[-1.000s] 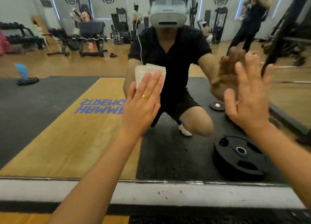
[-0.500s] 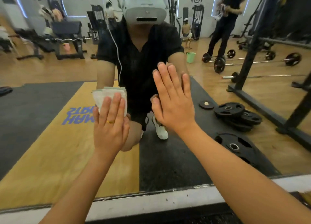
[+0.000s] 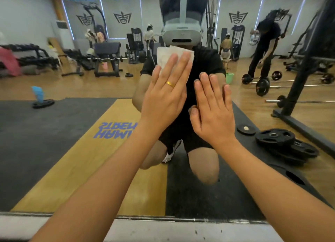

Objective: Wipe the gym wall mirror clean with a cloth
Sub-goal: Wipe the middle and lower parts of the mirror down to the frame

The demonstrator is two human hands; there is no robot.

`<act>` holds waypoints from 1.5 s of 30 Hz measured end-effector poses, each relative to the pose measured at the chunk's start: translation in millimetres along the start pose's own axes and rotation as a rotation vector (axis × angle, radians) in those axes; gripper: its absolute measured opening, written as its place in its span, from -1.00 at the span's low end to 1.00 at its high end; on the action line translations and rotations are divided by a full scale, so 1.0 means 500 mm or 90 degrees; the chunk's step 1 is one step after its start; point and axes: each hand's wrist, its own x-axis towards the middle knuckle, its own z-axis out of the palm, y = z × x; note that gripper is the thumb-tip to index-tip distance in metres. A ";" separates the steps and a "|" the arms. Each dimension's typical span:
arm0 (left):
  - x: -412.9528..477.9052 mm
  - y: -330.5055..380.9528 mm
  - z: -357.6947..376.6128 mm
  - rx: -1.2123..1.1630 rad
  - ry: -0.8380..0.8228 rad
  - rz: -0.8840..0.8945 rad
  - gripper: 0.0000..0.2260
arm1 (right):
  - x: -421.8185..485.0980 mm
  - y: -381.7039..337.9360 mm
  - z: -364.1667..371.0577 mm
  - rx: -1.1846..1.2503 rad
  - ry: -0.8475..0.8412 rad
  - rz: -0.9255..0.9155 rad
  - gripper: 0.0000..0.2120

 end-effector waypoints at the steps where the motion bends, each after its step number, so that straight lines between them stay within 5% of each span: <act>1: -0.004 0.002 0.001 -0.002 0.006 0.001 -0.51 | 0.001 0.000 0.002 -0.002 0.005 -0.002 -0.42; 7: -0.180 0.004 -0.020 0.100 -0.114 -0.005 -0.45 | -0.006 -0.005 0.000 0.003 0.015 -0.007 -0.44; 14: -0.013 -0.006 -0.007 0.031 -0.010 -0.081 -0.55 | 0.000 -0.006 0.009 -0.003 0.033 -0.005 -0.43; 19: -0.214 0.031 -0.019 0.066 -0.141 -0.074 -0.44 | -0.002 0.004 0.000 -0.001 0.011 -0.003 -0.41; 27: -0.077 -0.025 -0.026 0.076 -0.095 -0.083 -0.49 | -0.003 -0.006 0.002 -0.003 0.020 -0.001 -0.42; 32: -0.154 -0.005 -0.023 0.019 -0.127 -0.131 -0.41 | -0.001 -0.002 0.000 -0.009 0.018 -0.001 -0.42; 38: -0.169 -0.071 -0.036 0.097 -0.150 -0.009 -0.40 | -0.005 0.002 -0.002 -0.015 0.020 -0.002 -0.43; 45: -0.118 -0.077 -0.046 0.009 -0.070 -0.182 -0.50 | -0.010 0.007 0.004 -0.018 0.022 -0.004 -0.43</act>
